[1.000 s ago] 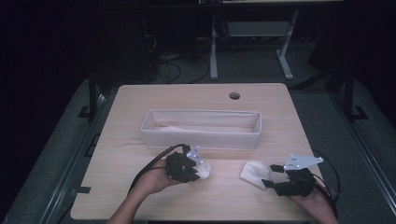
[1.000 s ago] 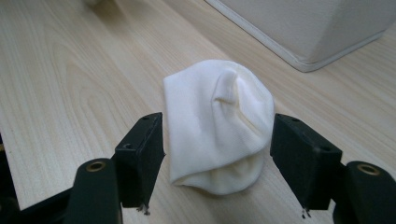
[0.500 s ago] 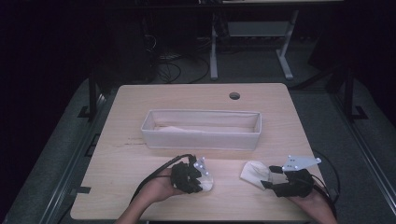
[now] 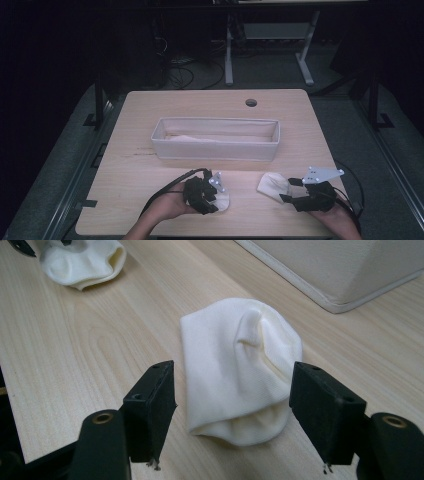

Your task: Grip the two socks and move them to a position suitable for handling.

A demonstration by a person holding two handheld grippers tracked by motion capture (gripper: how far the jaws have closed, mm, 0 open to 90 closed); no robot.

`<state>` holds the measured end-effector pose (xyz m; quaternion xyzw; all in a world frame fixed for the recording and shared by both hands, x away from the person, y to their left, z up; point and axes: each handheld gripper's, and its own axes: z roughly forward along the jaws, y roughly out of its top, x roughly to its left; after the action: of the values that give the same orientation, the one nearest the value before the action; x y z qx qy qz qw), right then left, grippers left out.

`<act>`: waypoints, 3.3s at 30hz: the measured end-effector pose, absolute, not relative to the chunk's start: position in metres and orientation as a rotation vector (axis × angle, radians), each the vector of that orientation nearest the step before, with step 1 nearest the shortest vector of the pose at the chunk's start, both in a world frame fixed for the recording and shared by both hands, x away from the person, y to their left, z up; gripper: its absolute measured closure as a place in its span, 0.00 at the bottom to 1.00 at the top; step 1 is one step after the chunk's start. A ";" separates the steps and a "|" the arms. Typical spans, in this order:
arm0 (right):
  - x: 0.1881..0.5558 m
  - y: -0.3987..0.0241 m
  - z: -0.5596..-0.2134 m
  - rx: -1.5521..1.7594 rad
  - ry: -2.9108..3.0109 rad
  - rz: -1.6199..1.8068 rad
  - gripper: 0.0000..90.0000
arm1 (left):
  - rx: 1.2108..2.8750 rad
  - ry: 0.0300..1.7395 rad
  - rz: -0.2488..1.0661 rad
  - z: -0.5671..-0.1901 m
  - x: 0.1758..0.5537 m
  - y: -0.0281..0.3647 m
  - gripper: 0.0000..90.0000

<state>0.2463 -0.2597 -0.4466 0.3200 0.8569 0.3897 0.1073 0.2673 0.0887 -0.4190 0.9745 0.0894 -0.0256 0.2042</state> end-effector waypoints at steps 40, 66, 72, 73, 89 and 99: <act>0.245 -0.257 -0.447 0.927 2.539 1.151 0.38 | 2.730 0.108 -0.135 -0.427 0.261 0.091 0.86; 0.244 -0.256 -0.449 0.921 2.546 1.156 0.38 | 2.781 0.116 -0.075 -0.435 0.259 0.081 1.00; 0.244 -0.256 -0.448 0.917 2.545 1.159 0.38 | 2.743 0.119 -0.077 -0.418 0.259 0.089 1.00; 0.245 -0.256 -0.448 0.918 2.544 1.157 0.38 | 2.739 0.119 -0.073 -0.415 0.260 0.091 1.00; 0.243 -0.256 -0.448 0.913 2.546 1.158 0.38 | 2.767 0.085 -0.101 -0.431 0.259 0.079 0.86; 0.243 -0.255 -0.448 0.903 2.553 1.157 0.38 | 2.775 0.079 -0.023 -0.436 0.255 0.076 0.92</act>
<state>0.2427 -0.2551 -0.4481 0.3052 0.8628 0.3909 0.0981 0.2554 0.0764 -0.4359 0.9830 0.0279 -0.0080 0.1815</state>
